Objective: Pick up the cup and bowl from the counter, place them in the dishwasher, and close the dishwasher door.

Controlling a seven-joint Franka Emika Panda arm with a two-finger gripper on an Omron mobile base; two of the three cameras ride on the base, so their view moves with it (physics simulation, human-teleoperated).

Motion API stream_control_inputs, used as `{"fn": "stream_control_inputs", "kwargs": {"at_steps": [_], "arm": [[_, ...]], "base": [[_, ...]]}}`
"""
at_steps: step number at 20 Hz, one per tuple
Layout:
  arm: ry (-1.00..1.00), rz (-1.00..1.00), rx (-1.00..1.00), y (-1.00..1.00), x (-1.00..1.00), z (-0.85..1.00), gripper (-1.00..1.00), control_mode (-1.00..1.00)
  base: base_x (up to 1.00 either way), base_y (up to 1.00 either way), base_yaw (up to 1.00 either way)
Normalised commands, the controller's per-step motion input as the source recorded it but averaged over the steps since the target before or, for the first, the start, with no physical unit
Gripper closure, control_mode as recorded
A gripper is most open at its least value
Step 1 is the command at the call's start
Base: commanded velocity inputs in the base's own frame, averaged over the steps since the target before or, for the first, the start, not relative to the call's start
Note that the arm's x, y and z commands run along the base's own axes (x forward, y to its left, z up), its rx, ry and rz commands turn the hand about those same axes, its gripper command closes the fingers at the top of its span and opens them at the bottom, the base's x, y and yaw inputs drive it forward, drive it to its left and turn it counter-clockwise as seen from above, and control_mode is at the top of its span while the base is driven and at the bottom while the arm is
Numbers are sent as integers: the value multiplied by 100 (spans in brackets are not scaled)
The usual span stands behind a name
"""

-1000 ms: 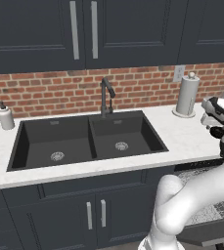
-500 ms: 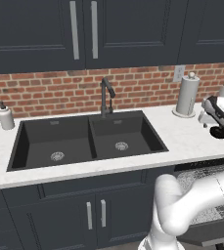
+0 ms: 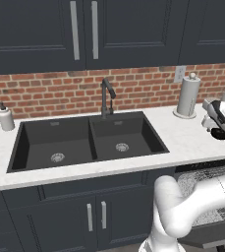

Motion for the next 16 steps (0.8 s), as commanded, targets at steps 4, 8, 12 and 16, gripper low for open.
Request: {"fn": "stream_control_inputs", "kwargs": {"at_steps": [4, 8, 12, 16], "arm": [[1, -1, 0, -21, 0, -29, -100, -100], [1, 0, 0, -14, 3, -33, -100, -100], [0, 0, 0, 0, 24, -13, -100, -100], [1, 0, 0, 0, 26, -13, -100, -100]], "base": [[0, 0, 0], [0, 0, 0], [0, 0, 0], [0, 0, 0]]}}
